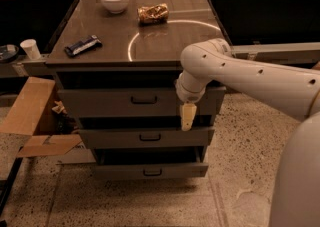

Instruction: Open top drawer

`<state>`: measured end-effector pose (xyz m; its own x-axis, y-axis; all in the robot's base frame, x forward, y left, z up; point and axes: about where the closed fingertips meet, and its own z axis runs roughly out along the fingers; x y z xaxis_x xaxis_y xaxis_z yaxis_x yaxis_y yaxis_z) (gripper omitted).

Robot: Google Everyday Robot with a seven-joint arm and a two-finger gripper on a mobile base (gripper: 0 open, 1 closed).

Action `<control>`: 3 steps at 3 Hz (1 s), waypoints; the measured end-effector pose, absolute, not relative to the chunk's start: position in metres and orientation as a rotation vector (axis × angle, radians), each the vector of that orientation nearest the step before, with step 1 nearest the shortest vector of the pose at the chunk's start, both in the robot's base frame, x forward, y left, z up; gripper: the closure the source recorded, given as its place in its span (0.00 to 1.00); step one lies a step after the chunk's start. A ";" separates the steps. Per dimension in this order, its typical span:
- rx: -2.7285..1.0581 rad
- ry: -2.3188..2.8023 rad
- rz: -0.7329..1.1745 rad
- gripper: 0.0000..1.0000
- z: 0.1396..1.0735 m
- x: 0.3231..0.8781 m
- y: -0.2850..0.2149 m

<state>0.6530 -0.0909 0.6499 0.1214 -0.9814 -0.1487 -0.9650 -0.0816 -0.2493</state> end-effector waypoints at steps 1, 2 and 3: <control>-2.149 1.914 -0.041 0.27 0.634 0.654 -0.087; -2.149 1.912 -0.039 0.50 0.634 0.654 -0.087; -2.149 1.912 -0.039 0.73 0.641 0.654 -0.086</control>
Offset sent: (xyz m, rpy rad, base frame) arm -0.0019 0.0037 -0.0129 0.0090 0.0346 0.0267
